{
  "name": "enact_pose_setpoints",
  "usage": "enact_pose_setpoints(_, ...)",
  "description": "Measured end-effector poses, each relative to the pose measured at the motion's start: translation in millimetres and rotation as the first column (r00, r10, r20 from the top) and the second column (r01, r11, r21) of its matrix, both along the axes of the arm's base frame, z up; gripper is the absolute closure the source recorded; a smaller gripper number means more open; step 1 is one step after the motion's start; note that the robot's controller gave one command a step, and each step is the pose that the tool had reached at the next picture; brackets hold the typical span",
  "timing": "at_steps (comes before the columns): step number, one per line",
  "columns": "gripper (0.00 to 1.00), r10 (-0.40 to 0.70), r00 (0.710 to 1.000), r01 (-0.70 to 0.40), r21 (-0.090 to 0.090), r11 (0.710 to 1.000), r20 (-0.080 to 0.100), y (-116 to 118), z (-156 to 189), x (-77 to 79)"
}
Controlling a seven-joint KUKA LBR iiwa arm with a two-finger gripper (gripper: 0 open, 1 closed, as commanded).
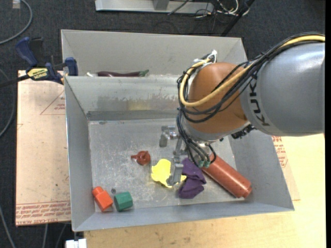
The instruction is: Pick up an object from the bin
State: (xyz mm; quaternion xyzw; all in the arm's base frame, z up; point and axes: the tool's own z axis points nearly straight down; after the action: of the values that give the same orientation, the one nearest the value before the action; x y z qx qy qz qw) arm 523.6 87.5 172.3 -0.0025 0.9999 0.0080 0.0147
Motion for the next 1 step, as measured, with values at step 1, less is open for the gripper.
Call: enact_pose_setpoints(1, 0.00, 0.125, 0.992, -0.125, -0.003, 0.992, -0.008, -23.9, -33.2, 1.1)
